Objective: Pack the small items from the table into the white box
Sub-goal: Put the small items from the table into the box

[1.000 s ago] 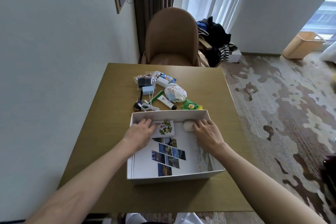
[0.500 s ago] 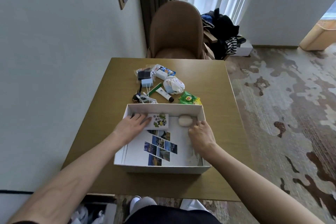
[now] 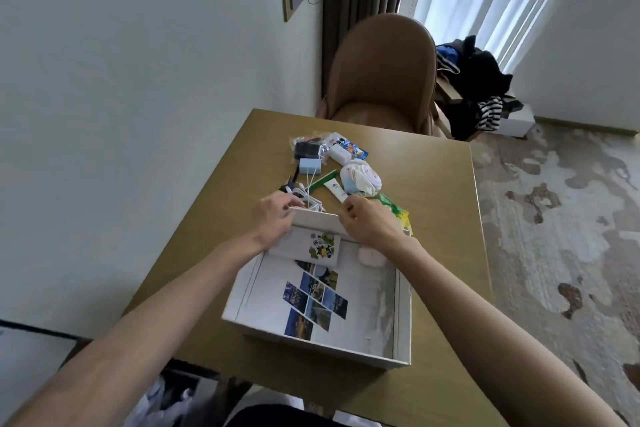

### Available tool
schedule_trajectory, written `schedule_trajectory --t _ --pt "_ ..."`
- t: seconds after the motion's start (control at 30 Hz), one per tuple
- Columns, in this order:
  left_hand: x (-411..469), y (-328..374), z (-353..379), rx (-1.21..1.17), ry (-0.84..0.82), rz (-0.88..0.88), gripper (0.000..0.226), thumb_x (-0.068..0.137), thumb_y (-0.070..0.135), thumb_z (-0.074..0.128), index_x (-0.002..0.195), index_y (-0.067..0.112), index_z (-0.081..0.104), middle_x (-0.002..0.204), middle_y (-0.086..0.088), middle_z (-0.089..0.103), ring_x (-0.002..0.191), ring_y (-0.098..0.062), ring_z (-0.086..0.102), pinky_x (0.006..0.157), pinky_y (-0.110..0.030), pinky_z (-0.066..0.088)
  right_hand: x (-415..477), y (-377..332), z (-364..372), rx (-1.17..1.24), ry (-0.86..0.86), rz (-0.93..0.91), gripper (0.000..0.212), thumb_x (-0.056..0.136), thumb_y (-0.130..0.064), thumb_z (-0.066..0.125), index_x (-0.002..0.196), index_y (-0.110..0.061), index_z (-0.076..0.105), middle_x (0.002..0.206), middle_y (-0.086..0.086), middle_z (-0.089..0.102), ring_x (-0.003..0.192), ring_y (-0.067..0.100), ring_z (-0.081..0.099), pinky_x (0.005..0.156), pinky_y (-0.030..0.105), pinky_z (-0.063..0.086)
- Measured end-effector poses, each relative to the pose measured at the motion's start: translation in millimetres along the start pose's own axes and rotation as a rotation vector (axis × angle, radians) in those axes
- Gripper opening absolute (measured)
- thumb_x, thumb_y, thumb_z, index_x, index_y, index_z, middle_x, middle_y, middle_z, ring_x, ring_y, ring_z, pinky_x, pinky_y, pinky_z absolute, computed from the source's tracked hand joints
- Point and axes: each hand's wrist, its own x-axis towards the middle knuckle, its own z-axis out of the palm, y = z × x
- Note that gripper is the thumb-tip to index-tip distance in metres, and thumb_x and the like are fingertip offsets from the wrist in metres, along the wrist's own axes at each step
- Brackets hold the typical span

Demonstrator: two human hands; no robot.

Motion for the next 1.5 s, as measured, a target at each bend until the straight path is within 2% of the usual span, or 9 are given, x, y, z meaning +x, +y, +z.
schedule_trajectory --t 0.13,0.3,0.37,0.6,0.83,1.0,1.2,1.33,1.5 --pt "32.2 -13.1 -8.4 -0.102 0.069 -0.091 0.021 0.089 0.0 0.056 0.105 0.007 0.067 0.109 -0.008 0.065 0.088 -0.013 0.059 0.063 -0.006 0.046 39.0 2.9 -2.3 0.115 0.024 0.066 0.029 0.094 -0.037 0.048 0.111 -0.021 0.064 0.104 0.004 0.068 0.085 0.021 0.062 0.072 0.035 0.053" --pt "61.7 -60.3 -6.3 -0.142 -0.011 -0.246 0.019 0.094 0.008 0.051 0.106 0.013 0.065 0.112 -0.008 0.064 0.094 -0.018 0.06 0.077 -0.028 0.054 94.5 12.7 11.1 0.046 -0.051 0.165 0.028 0.091 -0.032 0.052 0.113 -0.023 0.067 0.11 0.007 0.064 0.086 0.021 0.055 0.072 0.031 0.048" --pt "73.1 -78.5 -0.1 -0.143 -0.121 -0.3 0.021 0.097 0.017 0.047 0.11 0.017 0.064 0.113 -0.006 0.062 0.091 -0.015 0.059 0.067 -0.025 0.052 112.5 18.1 19.6 -0.053 -0.062 0.199 0.031 0.09 -0.03 0.053 0.117 -0.022 0.065 0.113 0.009 0.063 0.091 0.025 0.055 0.072 0.03 0.046" --pt "117.2 -129.2 17.7 -0.048 -0.285 -0.256 0.021 0.098 0.024 0.045 0.11 0.024 0.062 0.107 0.001 0.061 0.078 -0.005 0.054 0.055 -0.015 0.036 167.8 23.1 57.2 -0.55 -0.1 0.089 0.028 0.091 -0.018 0.056 0.117 -0.009 0.06 0.109 0.012 0.063 0.098 0.031 0.061 0.064 0.033 0.041" --pt "172.6 -136.0 39.5 -0.041 -0.249 -0.181 0.021 0.098 0.021 0.044 0.11 0.019 0.061 0.109 -0.002 0.062 0.086 -0.014 0.058 0.07 -0.029 0.051 185.7 23.3 68.7 -0.561 -0.164 0.122 0.022 0.086 -0.03 0.06 0.101 -0.015 0.067 0.086 0.006 0.063 0.083 0.027 0.061 0.063 0.033 0.047" --pt "214.6 -112.1 69.5 0.324 -0.345 0.024 0.019 0.095 0.036 0.049 0.099 0.02 0.058 0.102 -0.004 0.066 0.089 -0.027 0.063 0.065 -0.033 0.048 174.7 39.5 54.5 -0.094 -0.223 0.342 0.031 0.076 -0.043 0.067 0.072 -0.012 0.067 0.068 0.005 0.066 0.064 0.018 0.061 0.055 0.03 0.047" --pt "231.6 -104.7 95.2 0.508 -0.489 0.074 0.029 0.086 0.042 0.063 0.097 0.016 0.056 0.102 -0.01 0.066 0.093 -0.032 0.062 0.072 -0.038 0.05 139.4 57.8 28.1 0.448 -0.098 0.468 0.015 0.076 -0.032 0.073 0.083 -0.019 0.068 0.068 -0.006 0.071 0.056 0.003 0.066 0.051 0.019 0.048" --pt "229.5 -101.3 95.5 0.373 -0.484 -0.06 0.029 0.083 0.041 0.066 0.101 0.019 0.062 0.104 -0.007 0.066 0.094 -0.027 0.061 0.073 -0.034 0.049 122.8 61.4 21.0 0.598 -0.025 0.462 0.022 0.073 -0.032 0.072 0.086 -0.015 0.068 0.073 0.003 0.074 0.061 0.011 0.068 0.059 0.031 0.056" --pt "219.2 -72.9 58.1 0.022 -0.252 0.005 0.013 0.084 0.029 0.068 0.092 0.022 0.06 0.087 0.005 0.064 0.079 -0.015 0.064 0.062 -0.03 0.05 103.0 54.1 5.9 0.836 0.111 0.422 0.019 0.079 -0.026 0.068 0.092 -0.013 0.065 0.075 0.003 0.073 0.058 0.01 0.068 0.049 0.024 0.048"
